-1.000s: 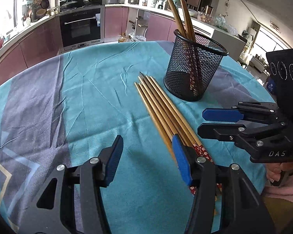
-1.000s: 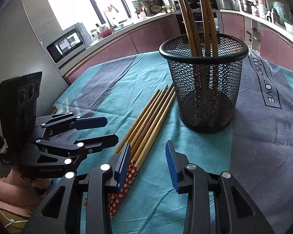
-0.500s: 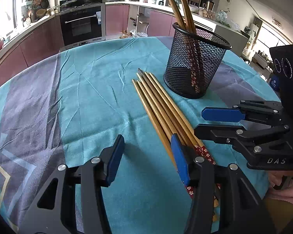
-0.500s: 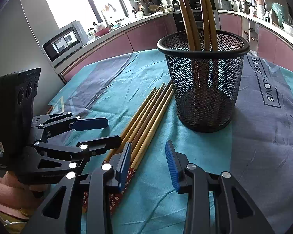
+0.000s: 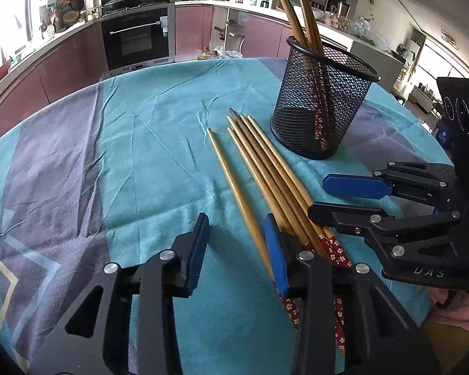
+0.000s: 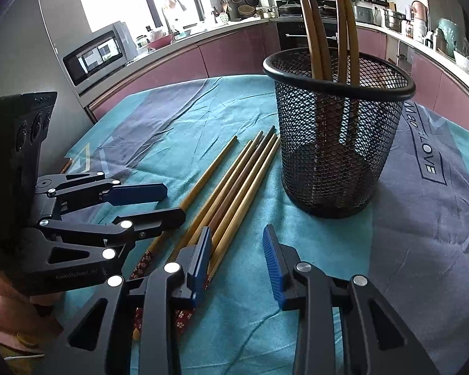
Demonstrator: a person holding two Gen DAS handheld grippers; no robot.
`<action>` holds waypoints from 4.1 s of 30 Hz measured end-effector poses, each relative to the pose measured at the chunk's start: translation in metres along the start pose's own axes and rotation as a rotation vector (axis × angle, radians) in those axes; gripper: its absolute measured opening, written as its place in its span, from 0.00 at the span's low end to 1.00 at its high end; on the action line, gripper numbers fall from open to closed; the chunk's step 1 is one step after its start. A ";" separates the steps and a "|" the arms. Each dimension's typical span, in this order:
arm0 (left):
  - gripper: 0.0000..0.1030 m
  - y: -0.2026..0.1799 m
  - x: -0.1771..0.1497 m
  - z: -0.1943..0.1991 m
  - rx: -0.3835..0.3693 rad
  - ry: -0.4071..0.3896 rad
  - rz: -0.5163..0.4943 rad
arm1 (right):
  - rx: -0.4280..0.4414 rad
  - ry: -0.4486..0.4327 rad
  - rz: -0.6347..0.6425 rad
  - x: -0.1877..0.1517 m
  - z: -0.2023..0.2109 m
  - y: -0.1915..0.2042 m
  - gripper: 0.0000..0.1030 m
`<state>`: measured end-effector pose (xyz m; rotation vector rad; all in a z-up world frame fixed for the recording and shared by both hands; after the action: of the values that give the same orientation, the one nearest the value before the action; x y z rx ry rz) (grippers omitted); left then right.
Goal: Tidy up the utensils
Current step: 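Reach the left gripper to the chopstick row and grasp one while the right gripper grasps another, then lift the chopstick upright with the left gripper while the right gripper lifts its chopstick, then lower the chopstick into the mesh cup and open the left gripper while the right gripper releases its own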
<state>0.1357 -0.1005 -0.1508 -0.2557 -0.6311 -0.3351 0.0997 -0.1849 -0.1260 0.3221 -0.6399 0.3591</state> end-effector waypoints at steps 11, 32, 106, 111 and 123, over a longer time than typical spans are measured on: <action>0.32 0.004 -0.001 0.000 -0.019 0.004 0.018 | -0.035 0.025 0.003 -0.002 0.001 -0.006 0.27; 0.08 0.012 0.007 -0.010 -0.015 -0.004 0.087 | 0.002 -0.011 -0.138 0.009 -0.007 -0.023 0.06; 0.07 -0.025 0.129 0.144 -0.292 -0.399 0.001 | 0.036 -0.451 0.012 0.099 0.167 -0.037 0.06; 0.07 -0.034 0.150 0.154 -0.281 -0.441 -0.022 | 0.015 -0.489 0.017 0.112 0.176 -0.044 0.06; 0.07 -0.051 0.173 0.133 -0.212 -0.402 -0.051 | -0.051 -0.489 0.016 0.128 0.153 -0.058 0.06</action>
<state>0.1760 -0.1417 0.0655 -0.5185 -1.0012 -0.4046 0.1403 -0.2682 0.0597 0.3592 -1.1293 0.2795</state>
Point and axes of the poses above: each gripper's, at about its wrist camera, not at the fingertips, and z roughly against the way its jaws point, y to its left, x to its top, the point moved 5 cm from there along -z, roughly the way its jaws point, and after that the axes turned 2 degrees about -x, right-handed, at the moved point
